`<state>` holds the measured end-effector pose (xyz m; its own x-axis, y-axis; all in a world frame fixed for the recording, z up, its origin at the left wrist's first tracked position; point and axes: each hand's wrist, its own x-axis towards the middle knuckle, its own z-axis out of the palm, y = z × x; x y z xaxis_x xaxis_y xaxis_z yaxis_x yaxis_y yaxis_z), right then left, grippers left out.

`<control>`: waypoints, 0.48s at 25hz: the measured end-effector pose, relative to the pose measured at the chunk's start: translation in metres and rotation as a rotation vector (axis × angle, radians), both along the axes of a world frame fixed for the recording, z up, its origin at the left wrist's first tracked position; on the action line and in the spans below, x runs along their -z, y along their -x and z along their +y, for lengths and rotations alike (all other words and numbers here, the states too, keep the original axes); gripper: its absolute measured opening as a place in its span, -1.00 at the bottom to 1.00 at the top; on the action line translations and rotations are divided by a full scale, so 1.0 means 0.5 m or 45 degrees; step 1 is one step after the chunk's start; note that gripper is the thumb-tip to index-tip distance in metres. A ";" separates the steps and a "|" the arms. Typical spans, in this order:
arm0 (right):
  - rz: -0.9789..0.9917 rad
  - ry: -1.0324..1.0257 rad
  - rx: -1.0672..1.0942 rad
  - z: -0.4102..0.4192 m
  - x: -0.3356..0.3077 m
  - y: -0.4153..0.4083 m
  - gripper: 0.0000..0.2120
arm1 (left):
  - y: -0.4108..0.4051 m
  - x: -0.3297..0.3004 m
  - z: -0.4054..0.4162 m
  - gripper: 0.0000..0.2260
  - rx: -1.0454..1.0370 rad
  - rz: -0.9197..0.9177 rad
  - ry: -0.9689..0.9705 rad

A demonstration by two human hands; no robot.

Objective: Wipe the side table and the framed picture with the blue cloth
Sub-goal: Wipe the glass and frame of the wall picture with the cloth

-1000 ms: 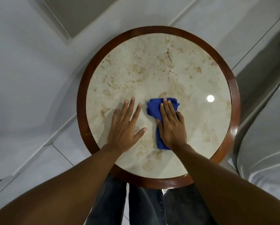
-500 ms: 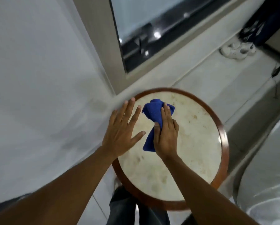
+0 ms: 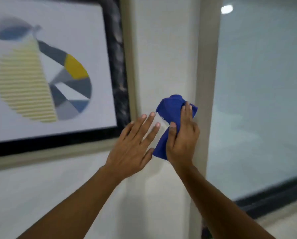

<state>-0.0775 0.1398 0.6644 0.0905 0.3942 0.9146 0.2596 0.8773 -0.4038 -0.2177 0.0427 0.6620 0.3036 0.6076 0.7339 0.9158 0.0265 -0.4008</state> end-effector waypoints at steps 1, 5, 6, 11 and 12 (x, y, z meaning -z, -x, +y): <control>0.054 -0.107 -0.006 -0.014 -0.084 0.034 -0.49 | 0.024 -0.065 -0.023 -0.33 -0.013 0.033 -0.088; 0.213 -0.427 0.033 -0.069 -0.367 0.135 -0.50 | 0.123 -0.273 -0.099 -0.31 -0.192 -0.009 -0.341; 0.204 -0.461 0.062 -0.081 -0.423 0.154 -0.49 | 0.152 -0.301 -0.115 -0.31 -0.269 -0.063 -0.353; -0.247 -0.458 0.326 -0.083 -0.557 0.247 -0.46 | 0.252 -0.296 -0.128 -0.33 -0.465 -0.075 -0.268; -0.359 -0.456 0.360 -0.076 -0.550 0.265 -0.43 | 0.261 -0.287 -0.122 -0.33 -0.449 -0.073 -0.277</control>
<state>-0.2102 0.1019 0.9393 -0.1205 0.0486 0.9915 0.5609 0.8274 0.0276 -0.3483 -0.0182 0.8053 0.0598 0.4960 0.8663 0.8561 0.4209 -0.3001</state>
